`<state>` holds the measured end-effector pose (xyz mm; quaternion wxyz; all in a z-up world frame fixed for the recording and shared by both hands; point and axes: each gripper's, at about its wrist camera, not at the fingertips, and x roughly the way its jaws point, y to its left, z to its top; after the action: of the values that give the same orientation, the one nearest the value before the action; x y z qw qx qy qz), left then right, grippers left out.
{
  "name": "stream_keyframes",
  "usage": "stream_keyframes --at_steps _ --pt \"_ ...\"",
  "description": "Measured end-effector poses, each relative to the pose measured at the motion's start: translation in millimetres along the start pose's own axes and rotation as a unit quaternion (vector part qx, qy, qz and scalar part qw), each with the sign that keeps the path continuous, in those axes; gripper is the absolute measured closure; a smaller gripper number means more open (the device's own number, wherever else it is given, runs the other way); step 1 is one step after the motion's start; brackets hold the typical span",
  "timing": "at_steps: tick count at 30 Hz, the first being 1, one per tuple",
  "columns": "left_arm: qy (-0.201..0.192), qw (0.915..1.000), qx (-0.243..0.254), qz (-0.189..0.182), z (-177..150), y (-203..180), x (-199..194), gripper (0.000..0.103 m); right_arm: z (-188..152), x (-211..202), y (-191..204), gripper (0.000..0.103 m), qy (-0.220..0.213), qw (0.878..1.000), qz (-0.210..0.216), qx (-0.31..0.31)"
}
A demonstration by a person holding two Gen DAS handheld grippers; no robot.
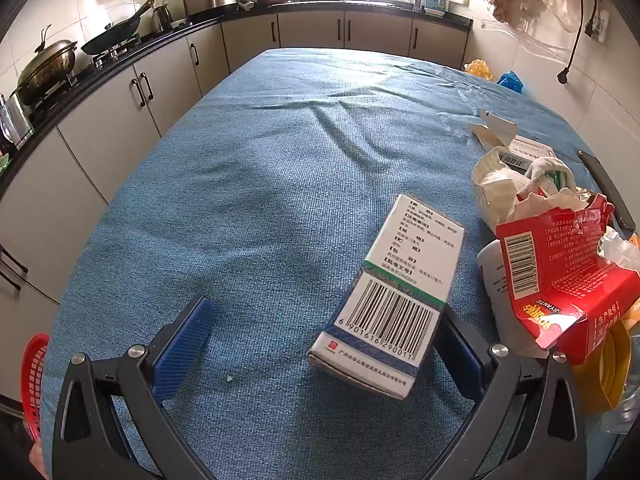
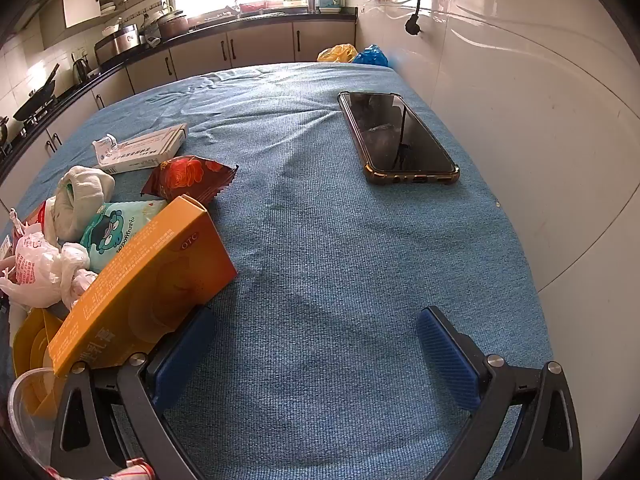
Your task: Collect trash
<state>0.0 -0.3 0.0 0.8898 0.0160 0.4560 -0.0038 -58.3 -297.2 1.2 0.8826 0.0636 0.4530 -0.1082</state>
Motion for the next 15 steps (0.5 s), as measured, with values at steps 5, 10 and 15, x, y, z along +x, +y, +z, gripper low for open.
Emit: stream_keyframes --at_steps 5,10,15 --pt "0.000 1.0000 0.000 0.000 0.6 -1.3 -0.1 0.000 1.2 0.8 0.0 0.000 0.004 1.000 -0.002 -0.002" --pt "0.000 1.0000 -0.001 -0.001 0.2 -0.6 -0.1 0.000 -0.7 -0.5 0.1 0.000 0.000 1.000 -0.003 -0.002" --pt "-0.001 1.0000 -0.001 -0.001 0.6 -1.4 -0.2 0.000 0.1 -0.2 0.2 0.000 0.000 1.000 -0.002 -0.002"
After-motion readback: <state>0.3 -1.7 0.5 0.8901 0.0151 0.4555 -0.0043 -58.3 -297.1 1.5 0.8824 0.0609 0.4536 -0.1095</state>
